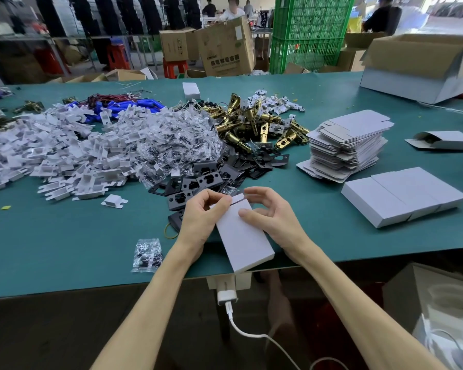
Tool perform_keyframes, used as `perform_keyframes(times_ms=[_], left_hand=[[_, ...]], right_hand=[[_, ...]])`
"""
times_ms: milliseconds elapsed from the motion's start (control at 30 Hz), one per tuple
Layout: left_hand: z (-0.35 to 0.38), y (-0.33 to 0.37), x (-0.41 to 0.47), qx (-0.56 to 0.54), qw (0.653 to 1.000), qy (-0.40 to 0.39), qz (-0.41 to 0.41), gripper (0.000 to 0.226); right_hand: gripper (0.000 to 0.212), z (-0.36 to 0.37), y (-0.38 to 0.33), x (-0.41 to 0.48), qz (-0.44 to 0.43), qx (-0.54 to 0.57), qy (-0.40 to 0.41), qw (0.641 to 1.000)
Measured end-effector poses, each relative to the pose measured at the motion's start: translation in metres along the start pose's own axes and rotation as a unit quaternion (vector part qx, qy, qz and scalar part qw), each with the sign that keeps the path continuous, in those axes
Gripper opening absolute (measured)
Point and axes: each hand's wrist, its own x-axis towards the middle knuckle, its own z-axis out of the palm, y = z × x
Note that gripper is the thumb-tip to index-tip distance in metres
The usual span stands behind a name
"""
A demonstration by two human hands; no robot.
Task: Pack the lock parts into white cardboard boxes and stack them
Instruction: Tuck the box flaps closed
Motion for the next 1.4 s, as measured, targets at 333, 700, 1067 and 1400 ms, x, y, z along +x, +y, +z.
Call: perform_keyframes(times_ms=[333, 700, 1067, 1400], left_hand=[[-0.0012, 0.0033, -0.002, -0.037, 0.999, -0.02, -0.009, 0.028], [-0.001, 0.0043, -0.0033, -0.042, 0.999, -0.023, -0.006, 0.029], [0.0006, 0.0033, -0.0034, -0.022, 1.0, -0.013, -0.002, 0.032], [-0.0014, 0.0012, -0.0036, -0.039, 0.998, -0.041, 0.011, 0.02]], right_hand=[[0.032, -0.0012, 0.0021, -0.0008, -0.006, 0.009, 0.02, 1.0], [0.03, -0.0023, 0.0049, -0.0003, -0.013, 0.004, 0.021, 1.0], [0.031, -0.0018, 0.0039, -0.0008, -0.014, -0.009, 0.01, 1.0], [0.02, -0.0023, 0.0074, 0.0003, -0.027, -0.015, 0.044, 0.999]])
